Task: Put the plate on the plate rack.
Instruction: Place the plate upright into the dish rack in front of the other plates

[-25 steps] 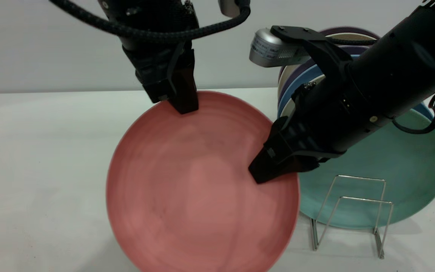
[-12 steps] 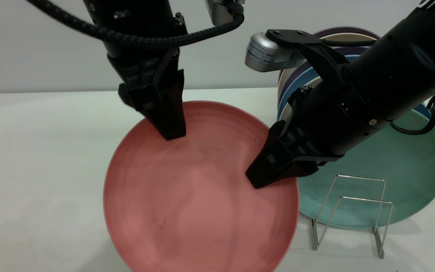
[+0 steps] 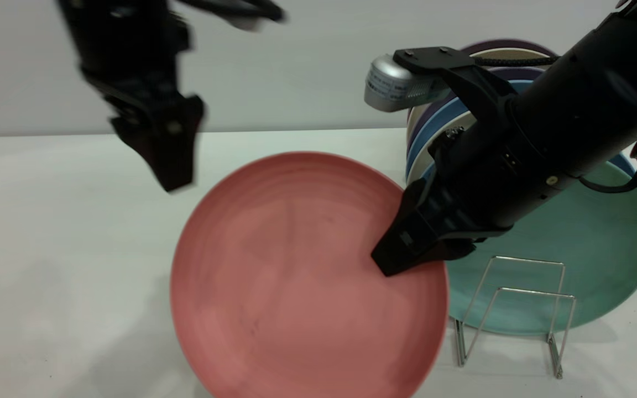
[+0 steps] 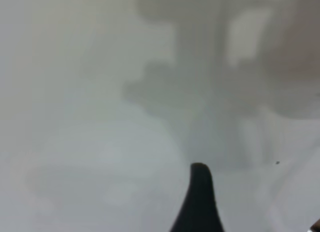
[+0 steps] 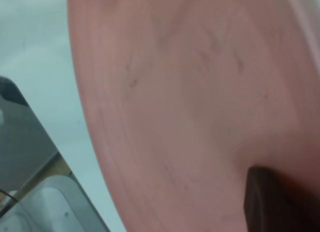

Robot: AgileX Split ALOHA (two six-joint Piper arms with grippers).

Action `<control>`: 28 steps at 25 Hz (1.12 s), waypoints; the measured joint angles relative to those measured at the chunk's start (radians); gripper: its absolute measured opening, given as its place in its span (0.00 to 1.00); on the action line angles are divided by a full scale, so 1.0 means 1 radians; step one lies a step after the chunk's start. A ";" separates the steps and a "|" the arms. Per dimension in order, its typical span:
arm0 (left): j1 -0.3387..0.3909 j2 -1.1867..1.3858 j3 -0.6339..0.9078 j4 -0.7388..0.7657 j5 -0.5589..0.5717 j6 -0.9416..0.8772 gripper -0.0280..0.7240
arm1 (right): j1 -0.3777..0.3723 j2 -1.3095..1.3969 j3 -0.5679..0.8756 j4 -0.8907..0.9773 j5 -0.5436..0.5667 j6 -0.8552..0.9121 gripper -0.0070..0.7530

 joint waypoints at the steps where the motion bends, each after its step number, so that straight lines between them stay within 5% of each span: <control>1: 0.022 -0.004 0.000 0.001 -0.004 -0.019 0.88 | 0.000 0.000 0.000 -0.009 -0.003 0.002 0.12; 10: 0.223 -0.015 0.000 -0.010 -0.079 -0.220 0.70 | 0.000 -0.010 0.000 -0.113 -0.010 0.055 0.12; 28: 0.416 -0.015 0.000 -0.010 -0.127 -0.459 0.68 | 0.000 -0.243 0.000 -0.770 0.077 0.555 0.12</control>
